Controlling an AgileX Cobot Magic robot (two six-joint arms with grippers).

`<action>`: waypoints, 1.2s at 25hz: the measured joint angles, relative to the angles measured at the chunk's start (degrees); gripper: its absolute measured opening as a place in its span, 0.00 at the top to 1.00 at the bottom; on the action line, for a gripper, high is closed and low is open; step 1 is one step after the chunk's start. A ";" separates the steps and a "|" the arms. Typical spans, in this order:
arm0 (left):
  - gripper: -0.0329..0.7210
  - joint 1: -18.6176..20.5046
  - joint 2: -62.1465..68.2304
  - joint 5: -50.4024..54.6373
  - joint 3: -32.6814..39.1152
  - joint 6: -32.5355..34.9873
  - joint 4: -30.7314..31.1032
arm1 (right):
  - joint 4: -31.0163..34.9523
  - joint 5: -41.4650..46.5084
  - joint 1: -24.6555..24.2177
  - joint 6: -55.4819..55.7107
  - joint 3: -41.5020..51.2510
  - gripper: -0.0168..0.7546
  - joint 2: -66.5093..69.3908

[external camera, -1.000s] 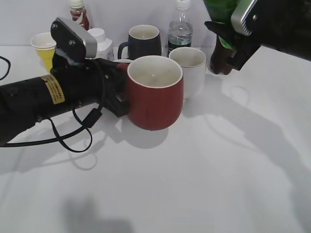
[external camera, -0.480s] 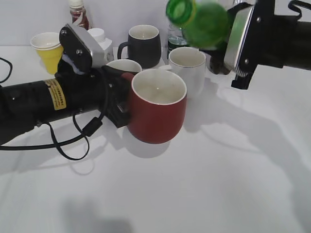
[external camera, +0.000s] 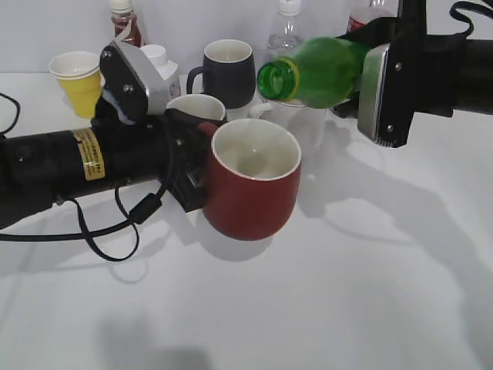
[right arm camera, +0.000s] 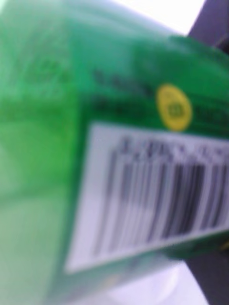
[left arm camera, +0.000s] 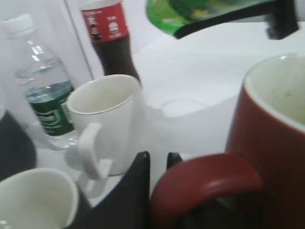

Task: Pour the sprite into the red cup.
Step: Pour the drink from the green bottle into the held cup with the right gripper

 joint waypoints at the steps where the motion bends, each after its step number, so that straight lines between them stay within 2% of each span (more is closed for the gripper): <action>1: 0.85 0.00 -0.07 0.00 0.00 -0.77 0.52 | 0.00 0.18 0.00 -0.59 0.00 0.45 0.00; 18: 0.85 0.00 -0.49 -0.10 0.00 -5.14 7.35 | 0.05 0.63 0.00 -11.79 0.00 0.45 0.00; 30: 0.85 0.00 -0.55 -2.84 0.00 -5.88 9.86 | 4.80 0.63 0.00 -20.55 0.00 0.45 0.00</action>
